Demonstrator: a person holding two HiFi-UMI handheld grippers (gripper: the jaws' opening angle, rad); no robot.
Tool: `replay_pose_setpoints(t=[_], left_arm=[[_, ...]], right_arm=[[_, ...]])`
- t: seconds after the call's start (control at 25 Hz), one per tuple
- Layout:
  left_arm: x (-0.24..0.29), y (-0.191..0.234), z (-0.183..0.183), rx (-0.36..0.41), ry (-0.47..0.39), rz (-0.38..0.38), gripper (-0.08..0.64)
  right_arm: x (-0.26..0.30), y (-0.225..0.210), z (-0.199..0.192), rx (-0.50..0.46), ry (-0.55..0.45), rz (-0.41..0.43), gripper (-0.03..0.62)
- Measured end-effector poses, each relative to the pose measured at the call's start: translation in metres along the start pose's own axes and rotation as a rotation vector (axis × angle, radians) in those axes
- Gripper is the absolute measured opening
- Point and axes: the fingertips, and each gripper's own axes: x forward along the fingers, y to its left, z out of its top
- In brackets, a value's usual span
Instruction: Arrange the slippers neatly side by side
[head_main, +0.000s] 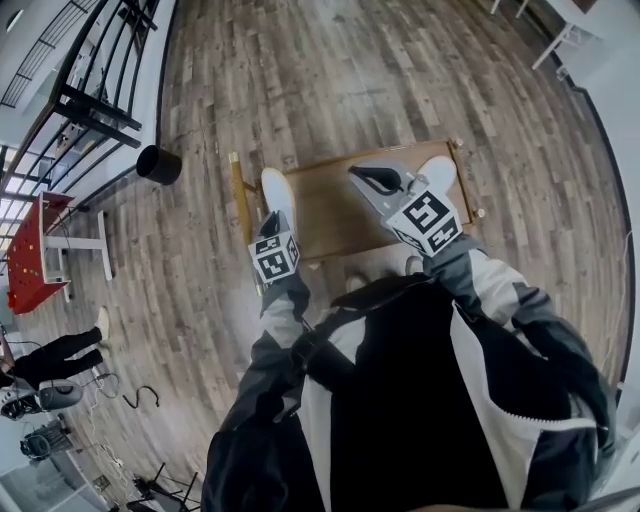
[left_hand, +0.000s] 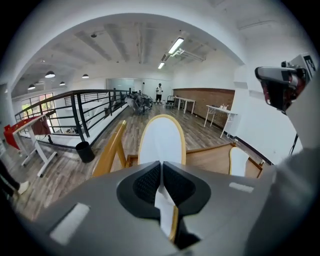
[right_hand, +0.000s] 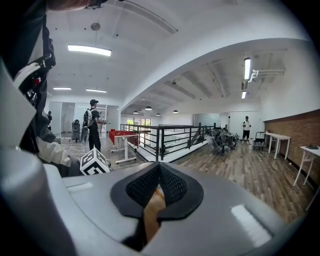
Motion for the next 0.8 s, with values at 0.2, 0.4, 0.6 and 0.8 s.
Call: replay_pose_setpoints(t=[0.2, 0.4, 0.6, 0.8], left_arm=[[0.023, 0.006, -0.019, -0.025, 0.068, 0.013, 0.025], [0.045, 0.014, -0.037, -0.023, 0.126, 0.019, 0.025], [0.062, 0.019, -0.045, -0.012, 0.172, 0.026, 0.025], [0.074, 0.021, -0.055, 0.014, 0.219, 0.025, 0.028]], right_arm=[[-0.007, -0.009, -0.004, -0.007, 0.024, -0.026, 0.005], [-0.012, -0.015, -0.009, -0.001, 0.04, -0.045, 0.005], [-0.014, -0.02, -0.014, 0.002, 0.059, -0.057, 0.005], [-0.014, -0.023, -0.02, 0.007, 0.078, -0.062, 0.005]])
